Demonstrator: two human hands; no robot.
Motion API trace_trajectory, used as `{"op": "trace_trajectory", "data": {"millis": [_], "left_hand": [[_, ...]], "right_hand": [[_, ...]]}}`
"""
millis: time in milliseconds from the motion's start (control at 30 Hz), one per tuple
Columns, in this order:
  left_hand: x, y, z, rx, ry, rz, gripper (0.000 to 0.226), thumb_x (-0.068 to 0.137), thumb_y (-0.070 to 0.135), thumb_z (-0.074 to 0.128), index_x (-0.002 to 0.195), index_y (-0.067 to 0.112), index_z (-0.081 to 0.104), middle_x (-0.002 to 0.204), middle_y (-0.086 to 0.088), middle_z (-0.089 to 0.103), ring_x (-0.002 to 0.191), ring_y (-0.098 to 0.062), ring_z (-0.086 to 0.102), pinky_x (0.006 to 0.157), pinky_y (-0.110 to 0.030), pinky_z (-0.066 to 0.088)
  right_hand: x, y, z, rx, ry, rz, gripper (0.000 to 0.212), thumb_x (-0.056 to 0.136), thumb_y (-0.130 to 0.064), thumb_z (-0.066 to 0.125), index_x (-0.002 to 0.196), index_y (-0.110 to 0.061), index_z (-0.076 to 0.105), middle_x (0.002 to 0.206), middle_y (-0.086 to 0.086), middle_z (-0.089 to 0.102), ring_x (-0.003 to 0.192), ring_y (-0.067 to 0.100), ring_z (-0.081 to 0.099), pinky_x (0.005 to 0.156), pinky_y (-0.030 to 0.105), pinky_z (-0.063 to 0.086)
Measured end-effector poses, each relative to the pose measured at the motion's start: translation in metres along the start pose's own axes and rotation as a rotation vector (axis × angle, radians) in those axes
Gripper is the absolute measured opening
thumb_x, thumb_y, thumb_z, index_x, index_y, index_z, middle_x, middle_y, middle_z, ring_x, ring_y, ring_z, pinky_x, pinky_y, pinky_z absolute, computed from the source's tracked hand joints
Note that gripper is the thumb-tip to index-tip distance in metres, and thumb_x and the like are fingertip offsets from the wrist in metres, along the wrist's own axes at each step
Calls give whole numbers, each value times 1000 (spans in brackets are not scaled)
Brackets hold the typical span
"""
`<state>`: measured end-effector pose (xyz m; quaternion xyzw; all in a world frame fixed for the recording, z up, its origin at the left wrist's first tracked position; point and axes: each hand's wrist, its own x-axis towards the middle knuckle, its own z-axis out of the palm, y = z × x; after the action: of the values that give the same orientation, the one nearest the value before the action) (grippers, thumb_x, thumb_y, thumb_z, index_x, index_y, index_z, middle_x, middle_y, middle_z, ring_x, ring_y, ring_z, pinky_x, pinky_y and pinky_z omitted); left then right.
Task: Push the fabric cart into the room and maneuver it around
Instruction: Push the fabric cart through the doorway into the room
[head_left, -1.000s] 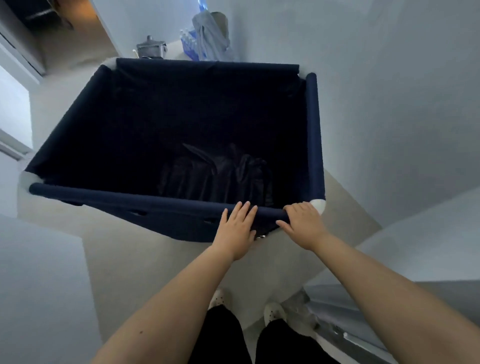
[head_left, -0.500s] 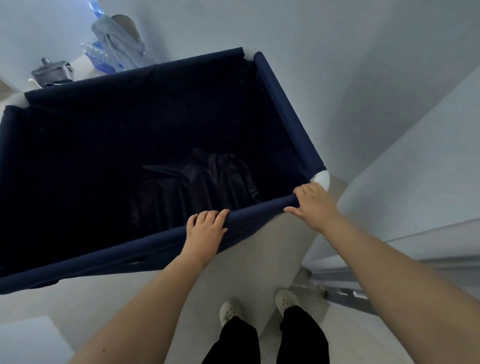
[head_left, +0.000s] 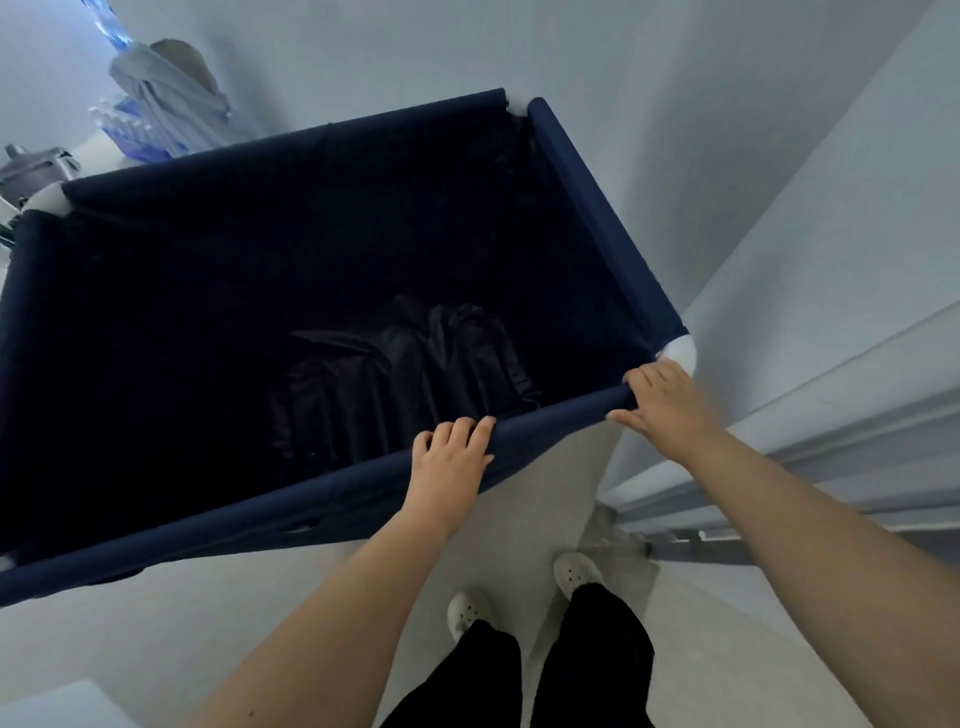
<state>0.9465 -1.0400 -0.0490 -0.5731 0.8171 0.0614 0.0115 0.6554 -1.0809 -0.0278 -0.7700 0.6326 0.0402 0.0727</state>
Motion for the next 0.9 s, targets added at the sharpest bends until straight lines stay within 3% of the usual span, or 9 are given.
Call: {"op": "trace_trajectory", "data": {"millis": [567,800,900], "left_hand": [[-17,39,-3,-2,-87,128,46,98,35,34,141,24,23,135,-1,43,120,-23,42,101,-39,32],[-24,28,-3,-8,-87,104,51,97,35,34,144,24,17,140,-1,37,126,-22,34,107,-39,27],[-41,6,-2,-26,-94,-18,56,97,35,34,146,20,10,146,-2,31,133,-22,28,111,-40,21]], "right_hand": [[-74,19,1,6,-51,125,53,87,-53,46,114,-8,48,114,11,57,111,27,46,106,38,29],[-71,12,4,-29,-91,112,57,90,-55,36,122,-9,43,125,10,52,120,26,41,114,39,20],[-69,6,1,-53,-119,130,61,90,-56,34,128,-8,39,130,12,50,125,27,38,115,41,18]]}}
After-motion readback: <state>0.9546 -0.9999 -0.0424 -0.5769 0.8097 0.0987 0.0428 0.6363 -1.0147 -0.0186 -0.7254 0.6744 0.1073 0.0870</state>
